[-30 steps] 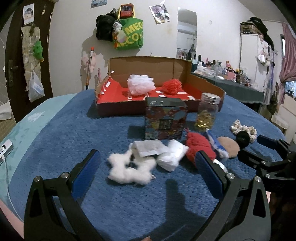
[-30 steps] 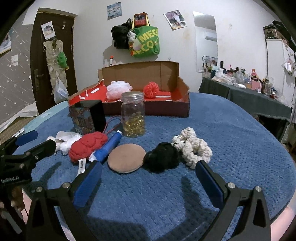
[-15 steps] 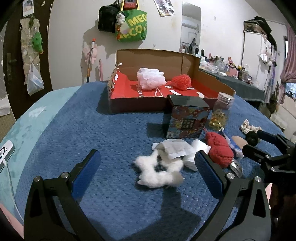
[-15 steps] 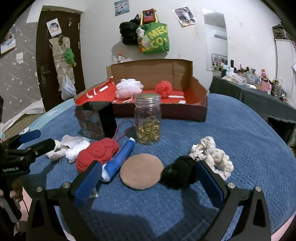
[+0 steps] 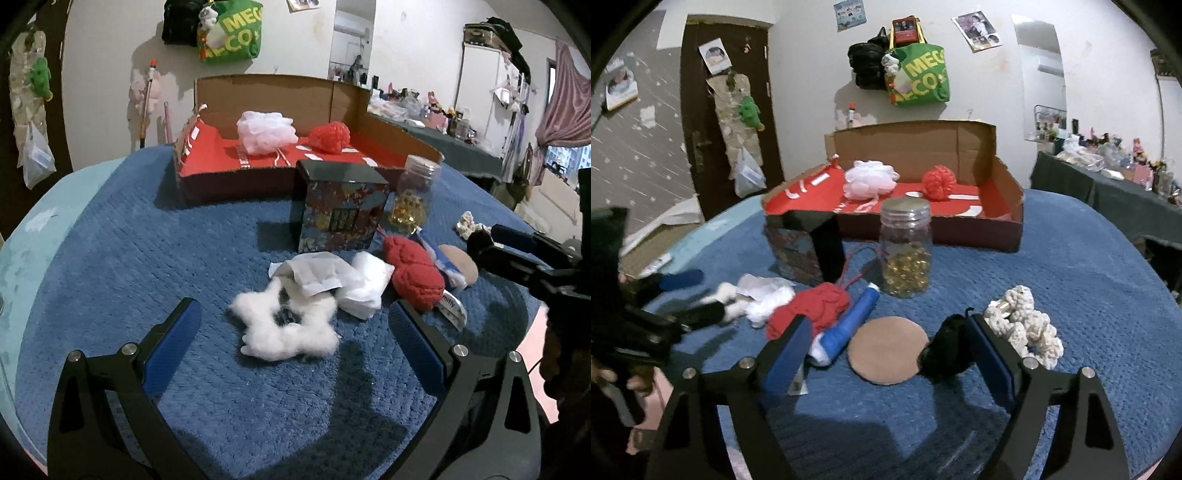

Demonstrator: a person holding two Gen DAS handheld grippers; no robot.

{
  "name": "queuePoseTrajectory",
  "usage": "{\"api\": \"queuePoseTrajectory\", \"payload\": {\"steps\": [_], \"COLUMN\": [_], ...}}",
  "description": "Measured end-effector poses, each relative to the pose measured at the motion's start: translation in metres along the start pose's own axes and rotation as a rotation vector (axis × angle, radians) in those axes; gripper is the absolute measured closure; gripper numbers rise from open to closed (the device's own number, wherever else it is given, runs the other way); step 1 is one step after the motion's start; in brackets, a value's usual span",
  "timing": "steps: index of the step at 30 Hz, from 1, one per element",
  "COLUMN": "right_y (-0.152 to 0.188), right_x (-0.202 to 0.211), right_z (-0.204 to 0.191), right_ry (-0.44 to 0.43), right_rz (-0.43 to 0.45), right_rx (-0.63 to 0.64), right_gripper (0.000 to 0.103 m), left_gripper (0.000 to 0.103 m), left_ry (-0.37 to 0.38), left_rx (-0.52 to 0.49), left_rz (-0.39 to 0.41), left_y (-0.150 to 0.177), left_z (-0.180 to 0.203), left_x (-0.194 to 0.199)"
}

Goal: Organize soft objects
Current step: 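Move the left tool to the white fluffy scrunchie while the right approaches the tan felt pad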

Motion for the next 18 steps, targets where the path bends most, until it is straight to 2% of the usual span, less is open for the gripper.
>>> {"api": "queuePoseTrajectory", "payload": {"steps": [4, 9, 11, 13, 15, 18], "right_y": [0.001, 0.005, 0.005, 0.005, 0.006, 0.007], "right_x": [0.004, 0.001, 0.003, 0.004, 0.003, -0.003], "right_z": [-0.003, 0.0, 0.002, 0.003, -0.002, -0.011], "right_ry": [-0.04, 0.025, 0.025, 0.009, -0.011, -0.095], "right_rz": [-0.015, -0.015, -0.012, -0.013, -0.017, -0.055], "right_rx": [-0.004, 0.02, 0.013, 0.003, 0.016, -0.014], "right_gripper": [0.016, 0.016, 0.017, 0.023, 0.025, 0.028], "left_gripper": [0.0, 0.0, 0.0, 0.0, 0.0, 0.0], "left_ry": [0.0, -0.028, -0.024, -0.025, -0.023, -0.023], "left_rx": [-0.008, -0.019, -0.014, -0.01, -0.01, -0.01], "left_rz": [-0.016, -0.051, -0.06, -0.064, -0.066, -0.072], "left_y": [0.0, 0.003, 0.005, 0.006, 0.006, 0.005], "left_z": [0.002, 0.0, -0.002, -0.003, -0.004, -0.005], "left_x": [-0.006, -0.016, -0.019, -0.021, -0.022, -0.023]}}
Point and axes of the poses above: each gripper's, at about its wrist camera, not at the fingertips, and x roughly against the way its jaws point, z to its right, y to its underside, the point moved 6 cm from there along -x, roughly the way its jaws point, and after that the axes turned 7 degrees about -x, right-handed, at the moved point
